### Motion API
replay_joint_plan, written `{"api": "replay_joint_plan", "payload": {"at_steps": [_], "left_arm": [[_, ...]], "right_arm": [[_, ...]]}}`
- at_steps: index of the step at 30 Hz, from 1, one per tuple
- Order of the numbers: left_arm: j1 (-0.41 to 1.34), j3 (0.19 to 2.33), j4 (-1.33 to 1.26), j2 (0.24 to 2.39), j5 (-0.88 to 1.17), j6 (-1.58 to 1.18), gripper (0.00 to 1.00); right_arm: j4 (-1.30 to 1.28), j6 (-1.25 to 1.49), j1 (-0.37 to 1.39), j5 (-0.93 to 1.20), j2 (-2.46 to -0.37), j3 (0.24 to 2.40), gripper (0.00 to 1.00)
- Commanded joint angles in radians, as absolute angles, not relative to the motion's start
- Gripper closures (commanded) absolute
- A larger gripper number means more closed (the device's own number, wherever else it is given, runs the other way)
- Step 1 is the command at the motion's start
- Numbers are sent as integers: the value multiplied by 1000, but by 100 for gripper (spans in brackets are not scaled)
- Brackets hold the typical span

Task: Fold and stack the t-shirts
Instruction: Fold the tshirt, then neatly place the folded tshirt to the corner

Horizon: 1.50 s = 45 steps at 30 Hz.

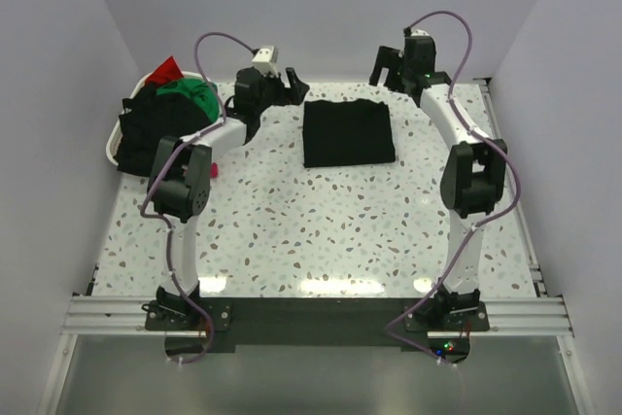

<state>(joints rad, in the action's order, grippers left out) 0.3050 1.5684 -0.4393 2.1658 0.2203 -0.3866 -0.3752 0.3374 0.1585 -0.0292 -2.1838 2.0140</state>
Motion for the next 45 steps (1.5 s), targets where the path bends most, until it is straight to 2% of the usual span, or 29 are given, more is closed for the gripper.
{"api": "replay_joint_plan", "payload": {"at_steps": [1, 8, 15, 34, 39, 42, 45], "left_arm": [[305, 1505, -465, 2051, 233, -360, 10], [305, 1324, -498, 2020, 320, -387, 13], [307, 1263, -491, 2045, 379, -387, 16], [308, 1325, -494, 2184, 432, -416, 20], [308, 1328, -499, 2201, 439, -422, 28], [308, 1328, -497, 2204, 440, -420, 38], [308, 1328, -495, 2207, 442, -419, 40]], "right_arm": [[-276, 287, 153, 49, -2027, 1894, 1], [-253, 311, 121, 135, -1953, 1652, 1], [-221, 324, 77, 258, -1968, 1510, 2], [-271, 359, 75, 290, -2143, 1592, 5], [-285, 365, 74, 314, -2171, 1601, 12], [-294, 368, 74, 331, -2189, 1608, 21], [-298, 370, 74, 348, -2203, 1612, 31]]}}
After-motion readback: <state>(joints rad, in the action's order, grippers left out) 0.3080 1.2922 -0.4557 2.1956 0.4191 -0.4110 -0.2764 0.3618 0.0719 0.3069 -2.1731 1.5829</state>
